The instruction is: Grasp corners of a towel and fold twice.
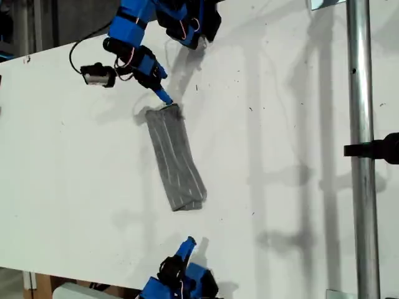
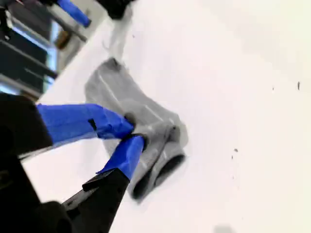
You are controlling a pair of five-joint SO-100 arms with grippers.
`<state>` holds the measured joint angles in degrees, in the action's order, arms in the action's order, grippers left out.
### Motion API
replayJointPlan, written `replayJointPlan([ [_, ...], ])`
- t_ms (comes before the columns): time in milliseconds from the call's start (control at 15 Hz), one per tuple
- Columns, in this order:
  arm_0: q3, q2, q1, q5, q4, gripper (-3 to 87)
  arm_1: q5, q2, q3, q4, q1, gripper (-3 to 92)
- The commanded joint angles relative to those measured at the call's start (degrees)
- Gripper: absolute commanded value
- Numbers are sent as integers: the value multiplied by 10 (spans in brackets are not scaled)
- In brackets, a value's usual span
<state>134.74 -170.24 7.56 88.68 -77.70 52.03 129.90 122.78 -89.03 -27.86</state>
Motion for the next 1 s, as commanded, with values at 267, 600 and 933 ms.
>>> replayJointPlan([
  [267,272,-292,84,73,87,-26,6,34,230,358,-49,414],
  [600,271,-292,109,97,70,-26,-28,-359,-13,435,-70,416],
  [933,270,-292,112,99,55,-26,26,-497,-173,403,10,-2],
])
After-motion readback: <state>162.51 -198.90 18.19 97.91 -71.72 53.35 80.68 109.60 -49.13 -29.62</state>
